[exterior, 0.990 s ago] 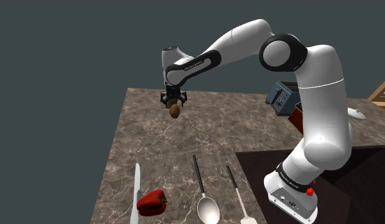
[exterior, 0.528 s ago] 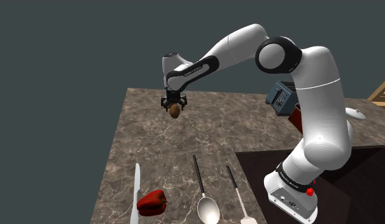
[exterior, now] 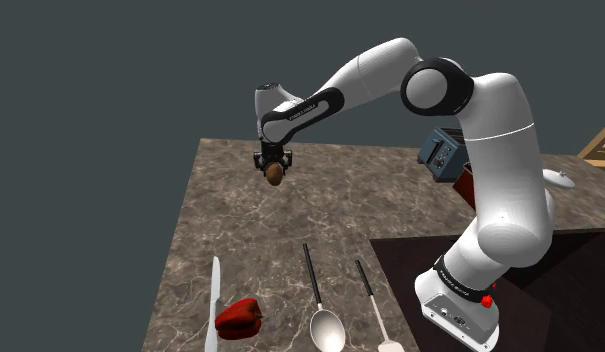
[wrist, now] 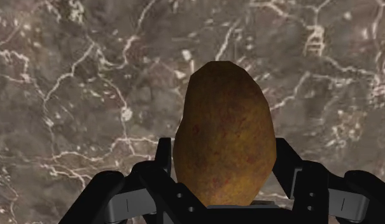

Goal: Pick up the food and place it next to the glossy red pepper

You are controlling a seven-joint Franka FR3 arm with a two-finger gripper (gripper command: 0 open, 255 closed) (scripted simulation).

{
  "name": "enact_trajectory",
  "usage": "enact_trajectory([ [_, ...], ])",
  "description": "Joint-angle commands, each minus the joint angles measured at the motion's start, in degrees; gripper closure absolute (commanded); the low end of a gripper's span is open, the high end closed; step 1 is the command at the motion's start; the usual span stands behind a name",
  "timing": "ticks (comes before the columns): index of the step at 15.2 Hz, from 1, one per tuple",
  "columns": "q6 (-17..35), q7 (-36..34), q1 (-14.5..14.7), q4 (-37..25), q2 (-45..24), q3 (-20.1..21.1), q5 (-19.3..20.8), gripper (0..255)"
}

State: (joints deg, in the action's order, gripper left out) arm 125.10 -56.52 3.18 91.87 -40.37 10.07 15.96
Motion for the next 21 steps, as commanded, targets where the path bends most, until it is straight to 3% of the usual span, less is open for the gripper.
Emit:
enact_trajectory([
  [1,0.0,0.0,0.0,0.0,0.0,0.0,0.0,255],
  [7,0.0,0.0,0.0,0.0,0.0,0.0,0.0,255],
  [21,-7.2,1.6,-0.6,-1.0,6.3,1.1,-1.7,255],
])
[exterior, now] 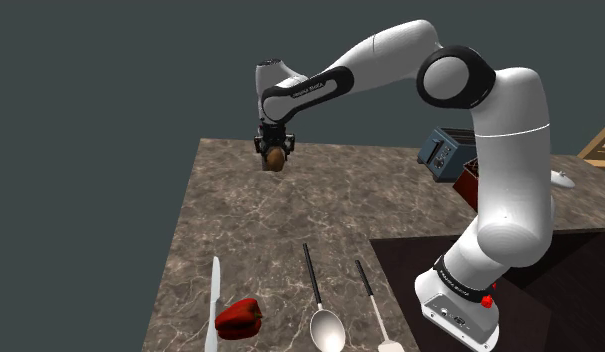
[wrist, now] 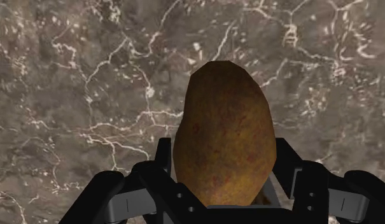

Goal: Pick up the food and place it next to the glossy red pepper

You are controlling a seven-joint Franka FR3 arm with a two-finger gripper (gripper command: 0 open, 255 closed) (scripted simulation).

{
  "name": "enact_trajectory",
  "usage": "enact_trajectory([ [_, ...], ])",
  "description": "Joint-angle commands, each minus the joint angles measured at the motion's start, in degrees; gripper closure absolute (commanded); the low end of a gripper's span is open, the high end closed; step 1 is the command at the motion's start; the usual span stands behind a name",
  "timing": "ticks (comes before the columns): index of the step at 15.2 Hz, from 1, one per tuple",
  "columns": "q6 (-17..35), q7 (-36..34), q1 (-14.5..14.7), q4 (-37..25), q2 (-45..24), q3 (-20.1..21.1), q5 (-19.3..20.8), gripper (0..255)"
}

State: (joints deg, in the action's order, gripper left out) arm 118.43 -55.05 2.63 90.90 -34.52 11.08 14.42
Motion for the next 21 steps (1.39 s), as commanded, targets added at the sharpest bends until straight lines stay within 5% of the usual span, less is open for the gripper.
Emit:
enact_trajectory([
  [1,-1.1,0.2,-0.1,-0.2,0.9,0.1,-0.2,255],
  [15,-9.1,1.7,-0.2,-4.0,5.2,0.8,-1.6,255],
  [21,-5.1,-4.0,2.3,8.9,13.6,3.1,-2.7,255],
])
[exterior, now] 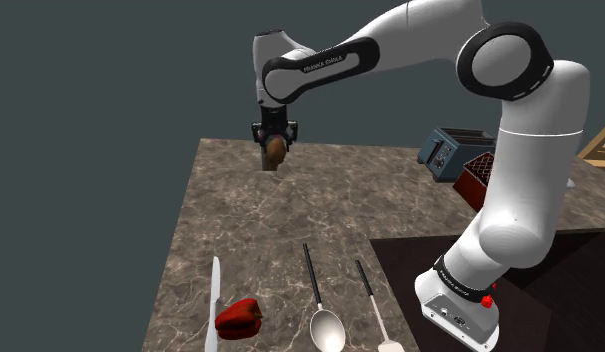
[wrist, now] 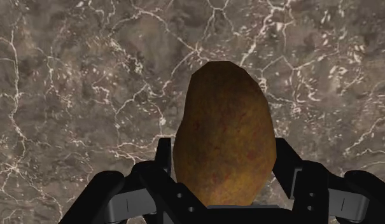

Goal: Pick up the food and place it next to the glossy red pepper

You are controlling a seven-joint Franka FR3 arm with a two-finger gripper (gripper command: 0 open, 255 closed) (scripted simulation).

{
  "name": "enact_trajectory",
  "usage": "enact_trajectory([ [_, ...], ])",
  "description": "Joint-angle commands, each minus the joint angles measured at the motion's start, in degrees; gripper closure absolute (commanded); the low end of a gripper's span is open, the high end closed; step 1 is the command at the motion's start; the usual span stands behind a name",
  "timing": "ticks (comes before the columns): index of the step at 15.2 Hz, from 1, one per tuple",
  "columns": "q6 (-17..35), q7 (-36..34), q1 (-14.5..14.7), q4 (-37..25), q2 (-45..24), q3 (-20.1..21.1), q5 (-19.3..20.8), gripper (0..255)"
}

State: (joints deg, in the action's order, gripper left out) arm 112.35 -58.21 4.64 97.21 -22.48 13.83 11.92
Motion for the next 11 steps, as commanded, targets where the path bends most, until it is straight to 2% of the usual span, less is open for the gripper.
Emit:
enact_trajectory([
  [1,1.5,-1.8,0.7,4.4,2.8,0.7,-0.4,255],
  [11,4.7,-11.8,6.2,18.2,12.6,5.7,-3.4,255],
])
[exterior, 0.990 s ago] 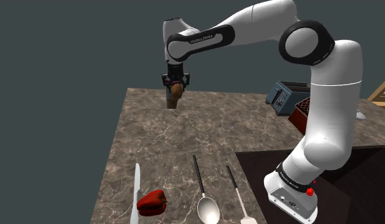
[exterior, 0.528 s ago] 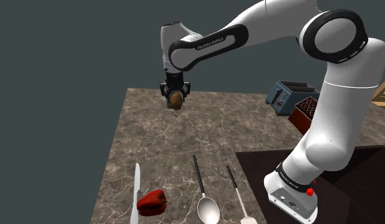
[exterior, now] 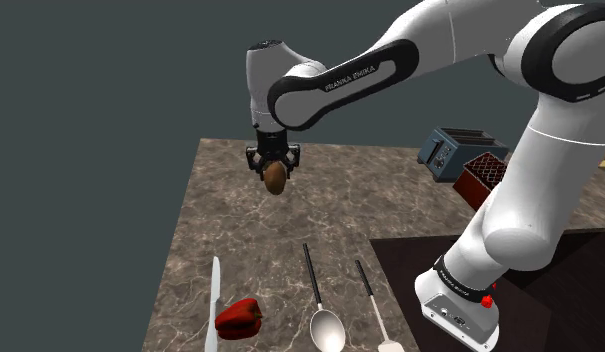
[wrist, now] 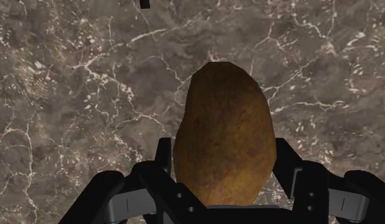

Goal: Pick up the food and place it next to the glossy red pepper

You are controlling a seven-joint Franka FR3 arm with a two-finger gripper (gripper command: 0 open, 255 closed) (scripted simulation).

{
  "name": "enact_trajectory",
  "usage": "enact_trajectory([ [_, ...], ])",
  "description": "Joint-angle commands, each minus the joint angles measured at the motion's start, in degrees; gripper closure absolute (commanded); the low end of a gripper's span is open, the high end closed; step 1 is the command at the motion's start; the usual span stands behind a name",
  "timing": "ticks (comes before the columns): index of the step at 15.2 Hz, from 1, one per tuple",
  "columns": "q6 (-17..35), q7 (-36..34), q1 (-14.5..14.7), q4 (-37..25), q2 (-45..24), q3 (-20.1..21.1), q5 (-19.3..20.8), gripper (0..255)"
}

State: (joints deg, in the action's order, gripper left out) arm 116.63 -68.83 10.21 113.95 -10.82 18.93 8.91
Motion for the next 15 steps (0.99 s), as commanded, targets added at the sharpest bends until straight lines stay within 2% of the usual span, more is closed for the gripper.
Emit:
enact_trajectory([
  [1,0.6,-2.2,1.2,2.4,1.6,1.1,-0.7,255],
  [8,1.4,-10.0,5.8,7.4,5.6,5.3,-3.1,255],
  [15,1.4,-18.6,10.9,9.2,7.0,9.9,-5.0,255],
])
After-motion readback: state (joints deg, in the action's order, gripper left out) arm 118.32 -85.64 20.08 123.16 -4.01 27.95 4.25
